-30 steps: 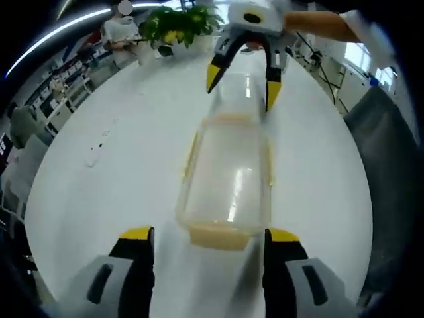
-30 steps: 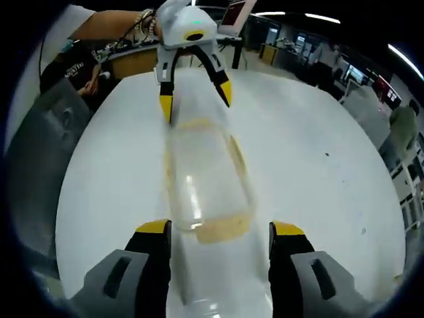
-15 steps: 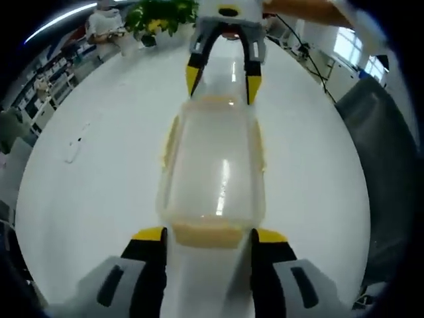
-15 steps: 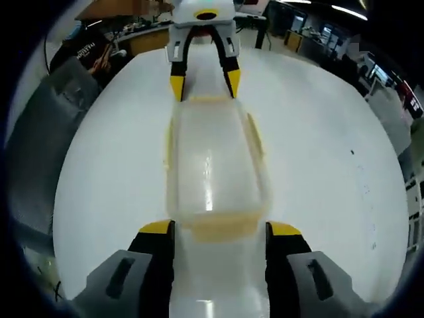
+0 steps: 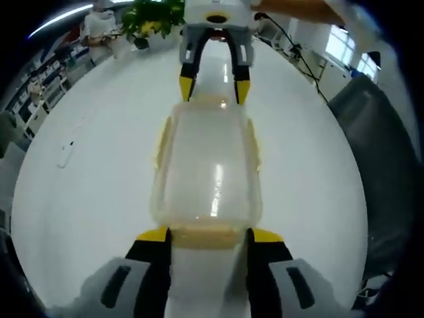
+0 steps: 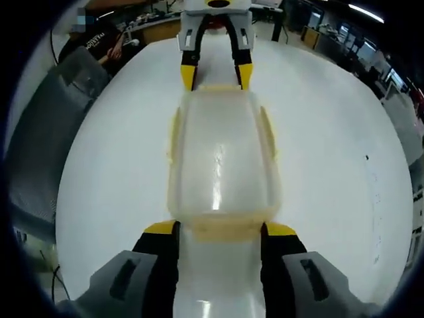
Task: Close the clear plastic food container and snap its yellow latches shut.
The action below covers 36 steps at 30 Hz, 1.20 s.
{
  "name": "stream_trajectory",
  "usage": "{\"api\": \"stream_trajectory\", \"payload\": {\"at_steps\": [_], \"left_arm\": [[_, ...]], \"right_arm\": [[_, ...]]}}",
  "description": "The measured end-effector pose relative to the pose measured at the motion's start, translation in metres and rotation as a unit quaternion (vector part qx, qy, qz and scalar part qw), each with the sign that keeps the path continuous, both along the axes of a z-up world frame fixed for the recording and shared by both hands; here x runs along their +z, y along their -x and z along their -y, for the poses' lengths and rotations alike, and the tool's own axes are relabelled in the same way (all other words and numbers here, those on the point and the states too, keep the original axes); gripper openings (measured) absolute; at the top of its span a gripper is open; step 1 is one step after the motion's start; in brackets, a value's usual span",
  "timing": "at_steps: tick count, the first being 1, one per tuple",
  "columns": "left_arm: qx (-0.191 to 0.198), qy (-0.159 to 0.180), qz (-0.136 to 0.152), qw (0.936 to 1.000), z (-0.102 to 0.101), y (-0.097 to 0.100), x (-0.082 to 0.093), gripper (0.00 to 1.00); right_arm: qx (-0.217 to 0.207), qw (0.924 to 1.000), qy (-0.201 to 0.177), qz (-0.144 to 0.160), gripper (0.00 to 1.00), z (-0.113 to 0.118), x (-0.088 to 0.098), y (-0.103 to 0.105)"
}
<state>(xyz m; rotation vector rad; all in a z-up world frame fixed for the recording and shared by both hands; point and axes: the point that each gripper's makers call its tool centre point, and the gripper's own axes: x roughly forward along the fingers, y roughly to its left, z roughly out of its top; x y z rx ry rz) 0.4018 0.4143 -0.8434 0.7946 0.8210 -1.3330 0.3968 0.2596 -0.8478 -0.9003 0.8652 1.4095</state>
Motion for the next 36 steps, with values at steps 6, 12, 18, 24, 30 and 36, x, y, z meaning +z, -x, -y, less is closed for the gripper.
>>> {"api": "stream_trajectory", "payload": {"at_steps": [6, 12, 18, 24, 30, 36], "left_arm": [[-0.004, -0.008, 0.0, 1.0, -0.0005, -0.0005, 0.0016, 0.34], [-0.008, -0.009, 0.0, 0.9999, 0.0, -0.0002, 0.0019, 0.34], [-0.002, -0.005, -0.001, 1.0, 0.0002, 0.0002, 0.0017, 0.34], [-0.004, -0.028, -0.002, 0.9996, 0.002, 0.0009, 0.0009, 0.35], [-0.008, -0.028, -0.001, 0.9996, 0.0011, 0.0011, 0.0004, 0.35], [0.003, -0.012, -0.003, 0.9999, -0.0001, 0.0021, 0.0006, 0.34]], "right_arm": [[0.014, 0.9999, 0.009, 0.0, 0.41, 0.001, 0.0002, -0.0004], [0.018, 0.9998, 0.011, 0.0, 0.37, 0.002, 0.0002, -0.0015], [0.015, 0.9997, 0.019, -0.001, 0.38, 0.0024, -0.0002, -0.0014], [0.012, 0.999, 0.043, 0.0, 0.39, 0.0037, -0.0009, -0.0019], [0.008, 0.9992, 0.039, 0.0, 0.39, 0.0048, -0.0006, -0.0022], [0.01, 0.999, 0.043, 0.002, 0.37, 0.0044, -0.0004, -0.0021]]}}
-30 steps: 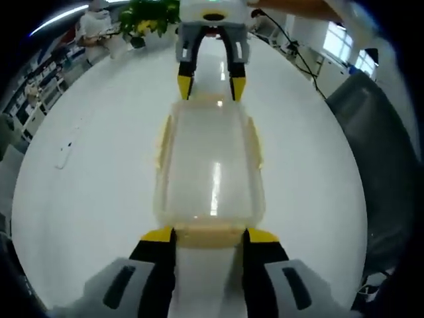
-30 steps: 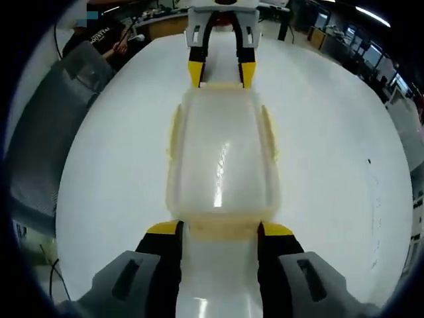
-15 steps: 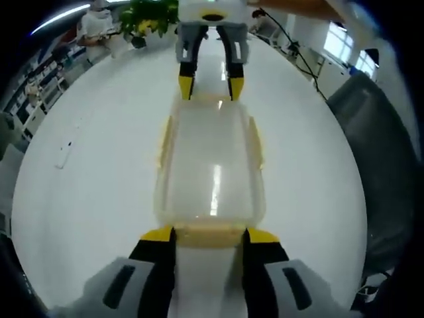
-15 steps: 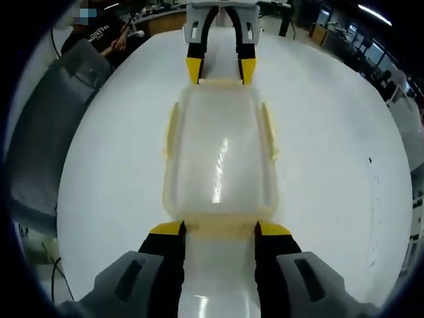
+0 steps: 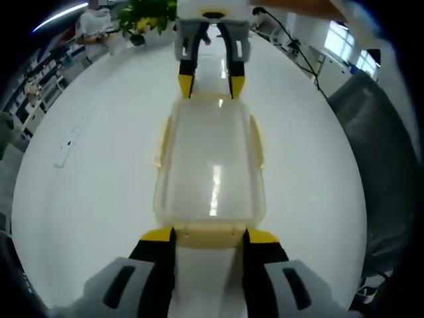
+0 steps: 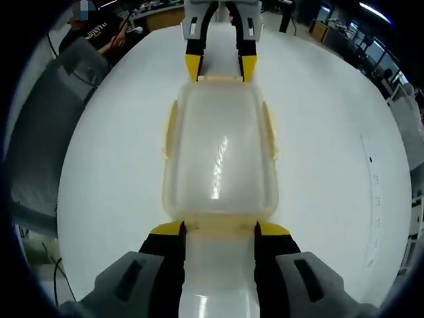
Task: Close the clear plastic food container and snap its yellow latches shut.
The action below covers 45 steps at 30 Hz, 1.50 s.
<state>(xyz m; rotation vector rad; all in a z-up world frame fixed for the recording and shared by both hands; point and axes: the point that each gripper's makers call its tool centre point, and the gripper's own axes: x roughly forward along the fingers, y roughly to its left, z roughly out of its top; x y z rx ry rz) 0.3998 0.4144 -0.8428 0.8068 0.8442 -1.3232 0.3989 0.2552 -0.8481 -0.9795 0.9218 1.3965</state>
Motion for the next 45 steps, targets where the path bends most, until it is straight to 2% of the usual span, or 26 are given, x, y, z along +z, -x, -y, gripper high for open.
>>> {"api": "stream_trajectory", "payload": {"at_steps": [3, 6, 9, 11, 15, 20, 25, 34, 45], "left_arm": [[0.007, -0.001, -0.002, 1.0, 0.001, 0.002, 0.0, 0.34], [0.016, -0.021, -0.005, 0.9996, 0.002, 0.005, -0.001, 0.34], [0.019, -0.03, -0.026, 0.999, 0.002, 0.016, 0.001, 0.33], [0.017, -0.03, -0.025, 0.9991, 0.002, 0.02, 0.004, 0.33], [0.021, -0.023, -0.018, 0.9994, 0.002, 0.021, 0.019, 0.33], [0.023, -0.015, 0.008, 0.9996, 0.008, 0.023, 0.044, 0.33], [0.035, -0.012, 0.006, 0.9993, 0.012, 0.035, 0.06, 0.33], [0.045, -0.01, 0.01, 0.9989, 0.014, 0.057, 0.089, 0.33], [0.052, -0.01, 0.022, 0.9984, 0.03, 0.069, 0.111, 0.33]], "right_arm": [[0.001, 1.0, 0.002, 0.003, 0.37, 0.0, 0.0, 0.001], [0.006, 0.9999, 0.004, 0.01, 0.37, 0.0, 0.0, 0.003], [0.011, 0.9999, 0.003, 0.001, 0.37, 0.002, 0.003, 0.01], [0.012, 0.9999, -0.003, -0.001, 0.37, 0.002, 0.01, 0.014], [0.011, 0.9998, -0.014, 0.007, 0.37, 0.003, 0.03, 0.017], [0.012, 0.9994, -0.024, 0.02, 0.36, 0.007, 0.052, 0.019], [0.022, 0.9991, -0.025, 0.025, 0.36, 0.009, 0.071, 0.029], [0.033, 0.9984, -0.036, 0.029, 0.36, 0.011, 0.095, 0.049], [0.04, 0.9975, -0.04, 0.042, 0.36, 0.027, 0.118, 0.062]]}}
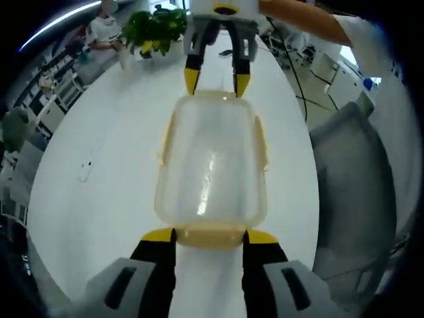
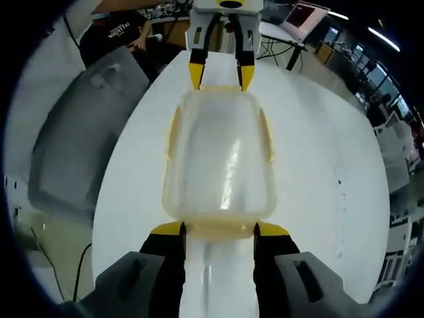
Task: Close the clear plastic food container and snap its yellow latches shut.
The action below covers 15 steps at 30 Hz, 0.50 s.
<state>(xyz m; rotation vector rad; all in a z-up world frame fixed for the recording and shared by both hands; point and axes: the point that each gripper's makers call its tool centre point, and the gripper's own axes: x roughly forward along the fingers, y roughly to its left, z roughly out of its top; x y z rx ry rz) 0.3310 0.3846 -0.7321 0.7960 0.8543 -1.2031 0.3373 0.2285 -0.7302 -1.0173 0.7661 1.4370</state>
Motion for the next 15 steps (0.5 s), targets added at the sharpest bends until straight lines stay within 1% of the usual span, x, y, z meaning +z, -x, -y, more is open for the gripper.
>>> {"api": "stream_trajectory", "payload": {"at_steps": [4, 8, 10, 15], "left_arm": [[-0.001, 0.0, 0.002, 1.0, 0.012, 0.001, 0.006, 0.33], [-0.004, -0.002, 0.007, 1.0, 0.03, -0.004, 0.013, 0.33], [-0.008, -0.004, 0.011, 0.9999, 0.039, -0.007, 0.014, 0.33], [-0.012, 0.004, 0.009, 0.9999, 0.064, -0.013, 0.015, 0.33]], "right_arm": [[0.0, 1.0, 0.003, 0.004, 0.36, 0.013, 0.005, 0.001], [-0.006, 0.9999, 0.003, 0.01, 0.36, 0.031, 0.011, -0.002], [-0.011, 0.9999, 0.002, 0.011, 0.36, 0.039, 0.013, -0.004], [-0.016, 0.9997, 0.01, 0.013, 0.36, 0.064, 0.016, -0.008]]}}
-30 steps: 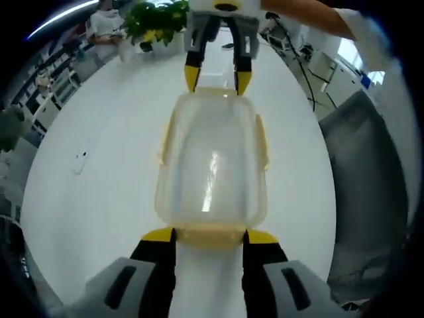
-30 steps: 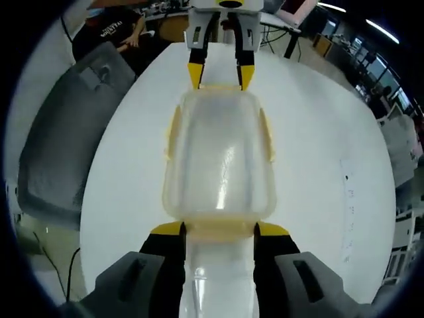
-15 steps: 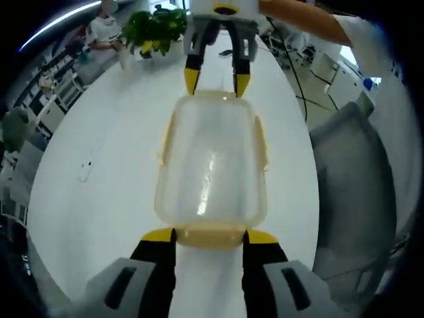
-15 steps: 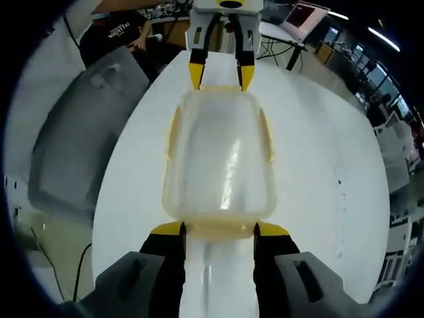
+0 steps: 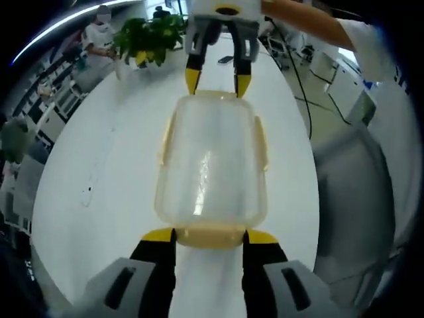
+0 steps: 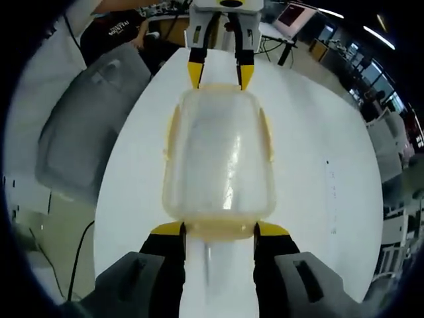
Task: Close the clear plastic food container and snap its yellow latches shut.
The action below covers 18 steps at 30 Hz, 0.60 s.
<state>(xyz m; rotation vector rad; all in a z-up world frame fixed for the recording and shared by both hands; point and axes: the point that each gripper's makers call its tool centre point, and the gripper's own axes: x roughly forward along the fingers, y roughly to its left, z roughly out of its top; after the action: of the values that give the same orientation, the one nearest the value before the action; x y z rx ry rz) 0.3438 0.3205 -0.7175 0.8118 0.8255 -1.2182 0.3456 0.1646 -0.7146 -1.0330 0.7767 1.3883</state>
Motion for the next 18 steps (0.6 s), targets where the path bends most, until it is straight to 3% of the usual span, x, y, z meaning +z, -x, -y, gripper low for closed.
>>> {"api": "stream_trajectory", "payload": {"at_steps": [18], "left_arm": [[-0.014, 0.009, 0.001, 0.9999, 0.07, -0.019, -0.01, 0.33]], "right_arm": [[-0.016, 0.9997, 0.017, 0.001, 0.36, 0.07, -0.006, -0.017]]}}
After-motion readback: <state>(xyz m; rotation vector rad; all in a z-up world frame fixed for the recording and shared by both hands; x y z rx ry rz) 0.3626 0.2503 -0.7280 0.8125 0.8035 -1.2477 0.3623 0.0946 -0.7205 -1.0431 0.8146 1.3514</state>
